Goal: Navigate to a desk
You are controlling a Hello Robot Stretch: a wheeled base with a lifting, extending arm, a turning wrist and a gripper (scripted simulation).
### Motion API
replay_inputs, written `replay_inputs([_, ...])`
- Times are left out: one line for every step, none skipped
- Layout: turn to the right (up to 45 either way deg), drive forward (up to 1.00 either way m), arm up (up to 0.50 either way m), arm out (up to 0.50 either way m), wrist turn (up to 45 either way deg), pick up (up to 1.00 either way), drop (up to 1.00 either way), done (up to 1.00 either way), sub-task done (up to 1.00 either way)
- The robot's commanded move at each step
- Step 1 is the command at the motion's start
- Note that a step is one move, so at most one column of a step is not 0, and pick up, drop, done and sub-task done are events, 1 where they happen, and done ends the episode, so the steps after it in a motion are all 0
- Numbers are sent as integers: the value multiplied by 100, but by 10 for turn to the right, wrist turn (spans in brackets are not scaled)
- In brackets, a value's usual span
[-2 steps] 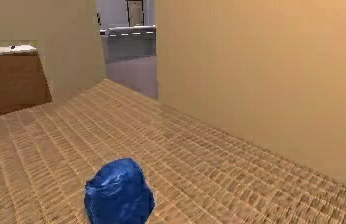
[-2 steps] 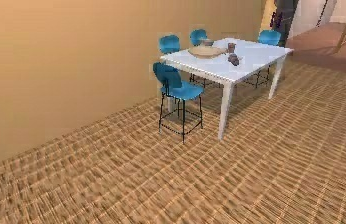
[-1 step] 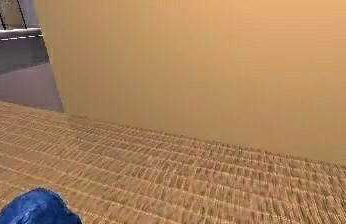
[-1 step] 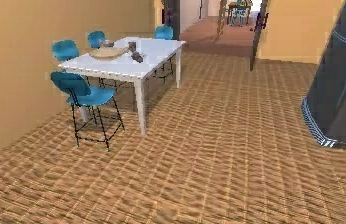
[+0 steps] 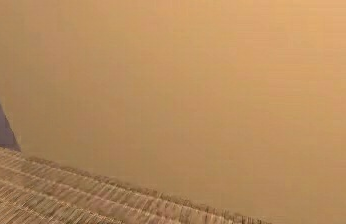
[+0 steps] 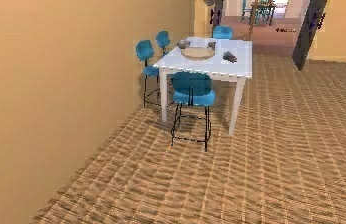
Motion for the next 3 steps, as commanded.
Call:
replay_inputs([-150,0,0,0,0,0,0,0,0])
replay_inputs([0,45,0,0,0,0,0,0,0])
replay_inputs([-450,0,0,0,0,0,0,0,0])
